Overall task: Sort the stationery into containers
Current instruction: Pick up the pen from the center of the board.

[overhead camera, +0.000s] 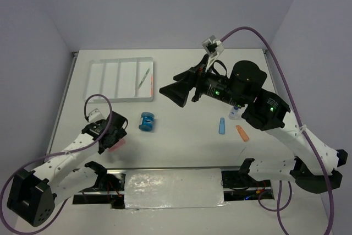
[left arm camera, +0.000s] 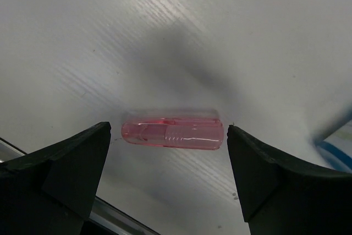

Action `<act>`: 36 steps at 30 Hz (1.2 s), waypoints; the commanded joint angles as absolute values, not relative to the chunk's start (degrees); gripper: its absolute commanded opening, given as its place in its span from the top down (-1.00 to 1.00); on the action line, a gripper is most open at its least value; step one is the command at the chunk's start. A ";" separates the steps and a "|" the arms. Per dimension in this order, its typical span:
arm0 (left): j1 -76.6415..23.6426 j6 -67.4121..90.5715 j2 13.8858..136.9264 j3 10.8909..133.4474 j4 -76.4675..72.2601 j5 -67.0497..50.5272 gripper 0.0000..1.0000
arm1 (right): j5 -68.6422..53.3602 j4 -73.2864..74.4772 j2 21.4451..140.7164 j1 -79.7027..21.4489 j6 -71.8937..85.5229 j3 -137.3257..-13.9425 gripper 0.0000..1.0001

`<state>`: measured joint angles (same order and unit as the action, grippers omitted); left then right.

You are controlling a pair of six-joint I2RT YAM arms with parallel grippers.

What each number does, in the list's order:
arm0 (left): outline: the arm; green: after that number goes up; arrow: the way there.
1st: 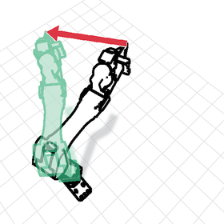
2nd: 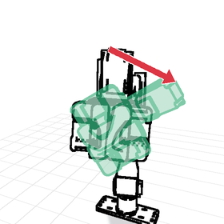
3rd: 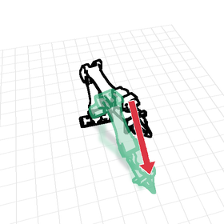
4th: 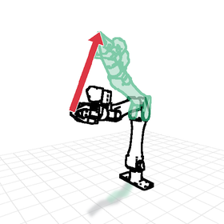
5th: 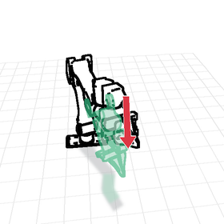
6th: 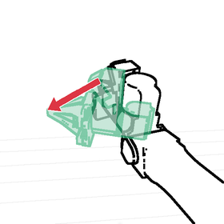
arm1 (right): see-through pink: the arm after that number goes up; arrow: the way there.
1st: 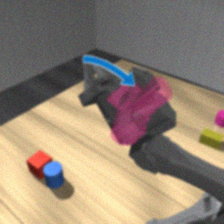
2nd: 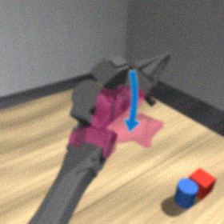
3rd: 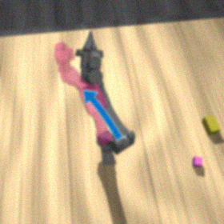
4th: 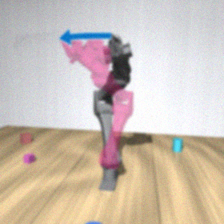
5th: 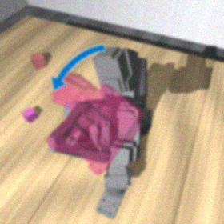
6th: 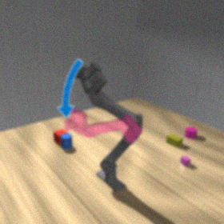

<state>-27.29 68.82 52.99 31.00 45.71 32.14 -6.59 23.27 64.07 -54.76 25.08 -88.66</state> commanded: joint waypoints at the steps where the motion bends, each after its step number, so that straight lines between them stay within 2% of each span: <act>1: -25.67 78.47 55.45 31.37 45.87 29.89 -0.99 | -8.00 23.02 65.65 -55.02 25.14 -92.28 -0.99; 7: -25.58 95.87 58.45 33.31 53.08 31.02 -0.98 | -8.61 20.21 63.89 -54.93 25.49 -90.08 -0.99; 11: -25.58 105.62 56.52 32.17 54.85 34.18 -0.95 | -13.52 21.01 66.26 -55.02 25.66 -92.19 -0.99; 18: -25.49 110.30 60.10 31.20 52.56 33.93 -0.92 | -19.59 19.95 67.94 -54.85 26.10 -92.73 -0.99; 26: -25.49 109.34 65.83 31.38 47.99 30.15 -0.83 | -19.07 20.83 65.74 -54.93 25.84 -91.85 -0.99; 29: -25.49 108.90 66.97 30.68 46.06 28.92 -0.76 | -19.42 19.52 63.38 -54.93 25.84 -88.26 -0.99; 36: -25.49 107.58 69.26 29.18 42.72 26.54 -0.38 | -19.87 20.65 62.05 -54.84 25.05 -85.34 -0.99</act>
<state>-25.69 106.91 67.33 31.22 46.96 29.87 -19.35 22.22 63.09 -54.76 25.85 -86.28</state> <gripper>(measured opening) 0.701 0.995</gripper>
